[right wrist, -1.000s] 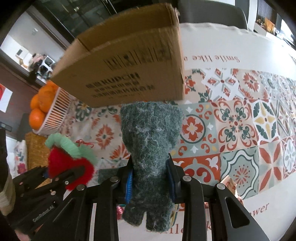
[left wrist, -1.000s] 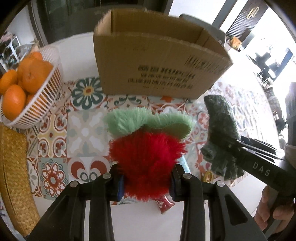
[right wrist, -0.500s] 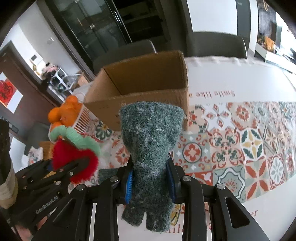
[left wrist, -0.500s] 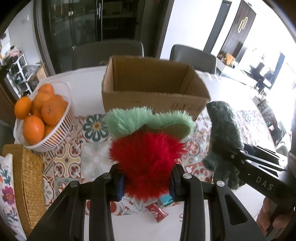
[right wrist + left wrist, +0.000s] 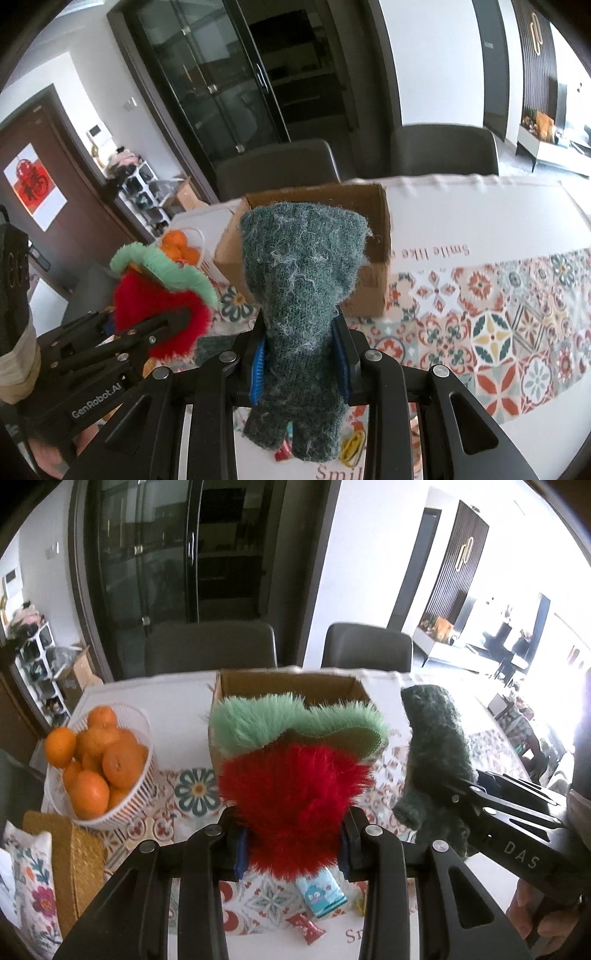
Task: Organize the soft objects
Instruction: 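Lift and carry the strawberry plush and green glove over the box with both tools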
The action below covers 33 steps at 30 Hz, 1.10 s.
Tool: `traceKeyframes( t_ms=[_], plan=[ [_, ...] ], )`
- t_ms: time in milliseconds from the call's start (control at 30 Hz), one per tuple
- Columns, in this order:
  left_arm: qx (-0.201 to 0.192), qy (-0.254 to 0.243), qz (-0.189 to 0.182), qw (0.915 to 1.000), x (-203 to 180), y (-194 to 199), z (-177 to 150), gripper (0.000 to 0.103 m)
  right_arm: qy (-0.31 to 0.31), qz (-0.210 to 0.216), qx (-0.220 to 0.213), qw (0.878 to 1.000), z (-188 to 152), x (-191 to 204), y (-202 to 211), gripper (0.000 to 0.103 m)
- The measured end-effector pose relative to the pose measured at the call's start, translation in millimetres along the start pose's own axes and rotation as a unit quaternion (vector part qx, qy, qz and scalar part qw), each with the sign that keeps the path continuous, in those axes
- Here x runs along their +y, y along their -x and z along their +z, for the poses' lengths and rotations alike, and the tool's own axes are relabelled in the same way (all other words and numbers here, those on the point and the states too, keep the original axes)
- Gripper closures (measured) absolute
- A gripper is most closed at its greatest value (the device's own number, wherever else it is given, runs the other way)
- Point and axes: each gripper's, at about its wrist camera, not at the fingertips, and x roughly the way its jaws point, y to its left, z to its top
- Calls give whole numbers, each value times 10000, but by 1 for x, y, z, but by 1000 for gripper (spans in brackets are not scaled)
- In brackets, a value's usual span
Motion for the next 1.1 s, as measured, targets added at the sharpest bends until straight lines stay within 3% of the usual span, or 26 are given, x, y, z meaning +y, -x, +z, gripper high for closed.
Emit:
traceKeyframes(
  t_ms=[333, 633, 1100],
  plan=[
    [-294, 70, -37, 9995, 1, 8, 33, 67, 96, 148, -349, 9992, 35, 8, 12, 72],
    [-243, 159, -107, 9995, 8, -11, 61, 67, 93, 277, -395, 9988, 68, 2, -5, 72],
    [286, 343, 2, 9990, 33, -86, 93, 67, 121, 220, 271, 9993, 110, -14, -84, 71]
  ],
)
